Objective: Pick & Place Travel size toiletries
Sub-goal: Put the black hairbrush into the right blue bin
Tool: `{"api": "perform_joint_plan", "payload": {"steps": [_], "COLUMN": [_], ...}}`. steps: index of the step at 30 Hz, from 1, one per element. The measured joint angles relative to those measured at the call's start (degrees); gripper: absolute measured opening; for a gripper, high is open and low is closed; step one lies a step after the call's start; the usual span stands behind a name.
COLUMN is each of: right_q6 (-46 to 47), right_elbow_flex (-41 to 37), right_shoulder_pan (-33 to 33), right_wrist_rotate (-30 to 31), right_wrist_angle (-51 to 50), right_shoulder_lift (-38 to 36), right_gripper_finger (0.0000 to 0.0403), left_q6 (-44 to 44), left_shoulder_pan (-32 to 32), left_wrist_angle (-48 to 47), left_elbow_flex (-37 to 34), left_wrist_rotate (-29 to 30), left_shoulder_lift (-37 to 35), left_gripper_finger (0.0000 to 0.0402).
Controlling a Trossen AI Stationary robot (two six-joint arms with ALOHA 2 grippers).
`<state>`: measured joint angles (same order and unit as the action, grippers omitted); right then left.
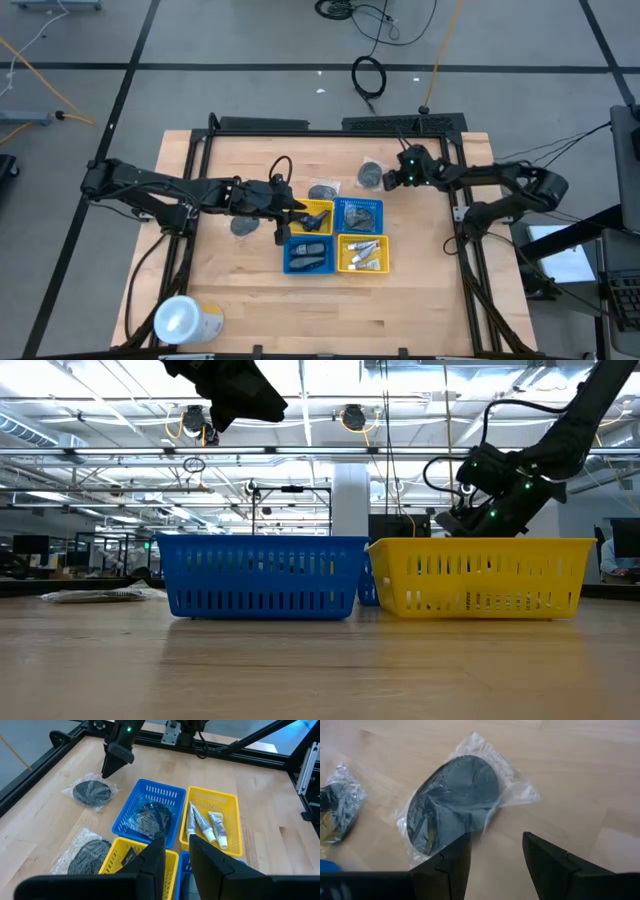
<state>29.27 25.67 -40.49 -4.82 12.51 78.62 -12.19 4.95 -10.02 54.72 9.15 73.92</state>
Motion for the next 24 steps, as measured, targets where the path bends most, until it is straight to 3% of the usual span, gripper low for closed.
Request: {"api": "perform_joint_plan", "payload": {"steps": [9,24], "right_q6": [1.6,1.7], "right_elbow_flex": [0.0,0.0], "right_shoulder_pan": [0.0,0.1], "right_wrist_rotate": [-6.0,-6.0], "right_wrist_angle": [7.4,10.5], "right_shoulder_lift": [4.2,7.8], "right_gripper_finger": [0.0169,0.0169], "left_q6": [0.0,1.0], "left_shoulder_pan": [0.0,0.0], "left_wrist_angle": [0.0,0.0], "left_elbow_flex": [0.0,0.0], "left_wrist_rotate": [0.0,0.0], "left_shoulder_lift": [0.0,0.0], "left_gripper_finger": [0.0086,0.0085]}}
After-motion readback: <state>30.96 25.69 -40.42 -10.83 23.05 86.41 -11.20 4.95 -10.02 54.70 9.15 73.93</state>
